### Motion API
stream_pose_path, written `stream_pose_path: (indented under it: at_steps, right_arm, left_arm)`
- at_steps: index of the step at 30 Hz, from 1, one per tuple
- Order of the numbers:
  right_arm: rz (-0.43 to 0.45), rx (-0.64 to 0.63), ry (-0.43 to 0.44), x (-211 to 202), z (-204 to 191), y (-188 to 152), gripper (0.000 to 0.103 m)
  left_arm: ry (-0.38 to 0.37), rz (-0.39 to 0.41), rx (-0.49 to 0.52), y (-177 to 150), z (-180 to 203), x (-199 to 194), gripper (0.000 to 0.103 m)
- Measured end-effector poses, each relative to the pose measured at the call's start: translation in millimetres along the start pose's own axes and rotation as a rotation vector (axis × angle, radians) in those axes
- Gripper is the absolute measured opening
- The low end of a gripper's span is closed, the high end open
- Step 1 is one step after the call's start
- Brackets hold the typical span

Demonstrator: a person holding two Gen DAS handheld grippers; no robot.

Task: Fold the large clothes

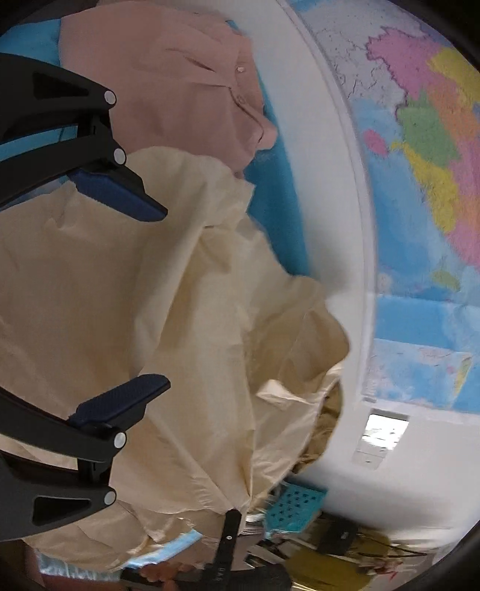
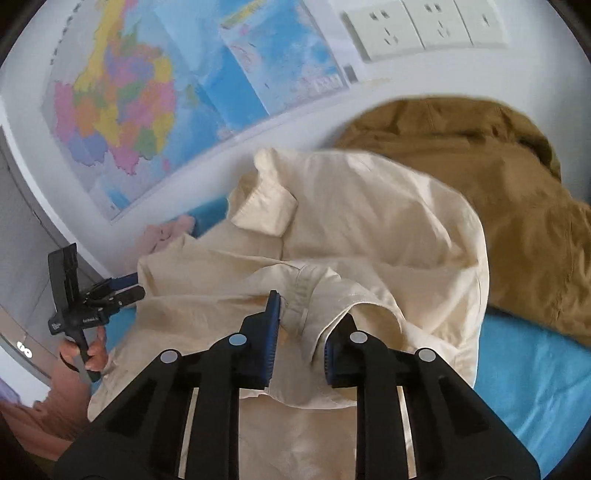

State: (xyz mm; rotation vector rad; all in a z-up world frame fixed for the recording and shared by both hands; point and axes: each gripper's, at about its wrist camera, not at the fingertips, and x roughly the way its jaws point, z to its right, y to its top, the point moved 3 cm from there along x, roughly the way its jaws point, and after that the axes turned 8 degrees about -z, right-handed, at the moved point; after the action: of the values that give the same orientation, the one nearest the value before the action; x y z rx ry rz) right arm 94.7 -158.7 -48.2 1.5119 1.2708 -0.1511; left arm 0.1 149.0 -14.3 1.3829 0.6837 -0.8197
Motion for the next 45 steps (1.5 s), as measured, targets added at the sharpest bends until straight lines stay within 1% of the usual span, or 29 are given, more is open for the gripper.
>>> stream_pose_path:
  at_steps: [2, 3, 5, 6, 8, 9, 10, 11, 12, 14, 15, 16, 17, 20, 21, 24, 26, 28, 29, 30, 31, 34, 35, 37, 38, 39, 40, 42, 45]
  right_arm:
    - [-0.050, 0.026, -0.007, 14.0, 9.1, -6.9, 0.021]
    - [-0.059, 0.043, -0.005, 17.8, 14.3, -8.9, 0.025]
    - [-0.071, 0.067, -0.009, 21.0, 18.4, -12.6, 0.029]
    - [-0.074, 0.074, -0.018, 20.6, 19.3, -14.3, 0.034]
    - [-0.075, 0.074, -0.036, 15.0, 18.1, -16.5, 0.040]
    - [-0.070, 0.075, -0.052, 11.5, 17.6, -15.9, 0.050]
    - [-0.062, 0.073, -0.066, 5.0, 17.2, -14.0, 0.058]
    - [-0.038, 0.067, -0.090, -4.6, 14.1, -13.3, 0.060]
    - [-0.010, 0.056, -0.109, -11.2, 9.8, -10.5, 0.066]
    - [0.035, 0.023, -0.120, -24.3, 0.3, -5.8, 0.068]
    - [0.066, 0.000, -0.126, -32.1, -7.0, -1.9, 0.070]
    - [0.086, -0.022, -0.125, -35.9, -13.8, 1.0, 0.076]
    - [0.095, -0.049, -0.127, -36.7, -20.6, 4.0, 0.078]
    - [0.080, -0.143, -0.123, -23.5, -45.7, 12.3, 0.079]
    - [0.064, -0.168, -0.124, -15.1, -52.6, 13.4, 0.077]
    - [-0.002, -0.253, -0.126, 15.4, -71.4, 15.5, 0.062]
    - [-0.053, -0.284, -0.138, 37.3, -74.7, 15.8, 0.056]
    - [-0.118, -0.284, -0.177, 64.3, -64.3, 14.3, 0.041]
    - [-0.139, -0.276, -0.202, 72.4, -58.3, 12.9, 0.038]
    - [-0.165, -0.270, -0.219, 83.4, -48.7, 11.3, 0.028]
    - [-0.178, -0.254, -0.207, 90.1, -40.6, 9.8, 0.024]
    - [-0.166, -0.253, -0.197, 91.1, -37.0, 7.7, 0.023]
    - [-0.163, -0.253, -0.202, 89.5, -37.9, 7.2, 0.024]
    - [-0.157, -0.247, -0.205, 79.5, -40.1, 5.1, 0.028]
    - [-0.143, -0.239, -0.200, 72.7, -40.5, 4.7, 0.033]
    - [-0.122, -0.230, -0.179, 61.9, -41.7, 3.9, 0.041]
    - [-0.105, -0.228, -0.164, 54.4, -42.7, 3.9, 0.045]
    - [-0.064, -0.252, -0.150, 32.1, -49.1, -1.9, 0.050]
    - [-0.049, -0.291, -0.113, 13.6, -58.7, -13.0, 0.050]
  left_arm:
    - [0.016, -0.049, 0.005, -5.3, 2.7, 14.5, 0.082]
    - [0.036, -0.057, 0.006, -7.2, 3.8, 18.3, 0.082]
    - [0.048, -0.058, 0.004, -11.3, 4.9, 20.7, 0.082]
    - [0.054, -0.054, 0.004, -12.4, 5.0, 20.5, 0.082]
    - [0.069, -0.047, 0.012, -13.1, 7.1, 18.7, 0.082]
    - [0.077, -0.040, 0.018, -13.4, 8.0, 17.8, 0.082]
    - [0.084, -0.035, 0.023, -13.9, 8.8, 17.0, 0.082]
    - [0.087, -0.032, 0.029, -14.2, 9.8, 16.3, 0.082]
    - [0.091, -0.030, 0.033, -14.5, 10.6, 15.8, 0.082]
    - [0.101, -0.026, 0.044, -14.2, 12.5, 15.4, 0.082]
    - [0.106, -0.027, 0.054, -14.5, 14.0, 15.8, 0.082]
    - [0.109, -0.027, 0.058, -14.6, 14.9, 15.7, 0.082]
    - [0.115, -0.025, 0.065, -14.4, 15.7, 15.8, 0.082]
    - [0.122, -0.023, 0.071, -13.1, 16.7, 15.6, 0.082]
    - [0.124, -0.021, 0.071, -12.6, 16.6, 14.6, 0.082]
    - [0.128, -0.001, 0.076, -8.6, 17.7, 9.8, 0.082]
    - [0.118, 0.012, 0.085, -3.3, 18.0, 8.9, 0.082]
    - [0.088, -0.001, 0.082, 2.0, 16.3, 16.0, 0.082]
    - [0.084, -0.021, 0.078, 4.3, 13.6, 24.2, 0.082]
    - [0.088, -0.043, 0.081, 5.4, 12.6, 32.6, 0.082]
    - [0.096, -0.062, 0.079, 5.5, 10.8, 40.9, 0.082]
    - [0.091, -0.142, 0.084, 1.9, 8.9, 70.6, 0.081]
    - [0.087, -0.154, 0.076, 1.4, 7.4, 75.0, 0.082]
    - [0.076, -0.145, 0.076, 2.1, 6.4, 71.5, 0.081]
    - [0.079, -0.140, 0.077, 2.2, 5.8, 68.0, 0.081]
    - [0.078, -0.114, 0.076, 1.9, 3.9, 58.2, 0.081]
    - [0.069, -0.096, 0.076, 1.2, 2.5, 51.7, 0.081]
    - [0.051, -0.059, 0.065, -4.6, -3.2, 31.9, 0.082]
    - [0.017, -0.034, 0.052, -19.2, -10.5, 9.4, 0.082]
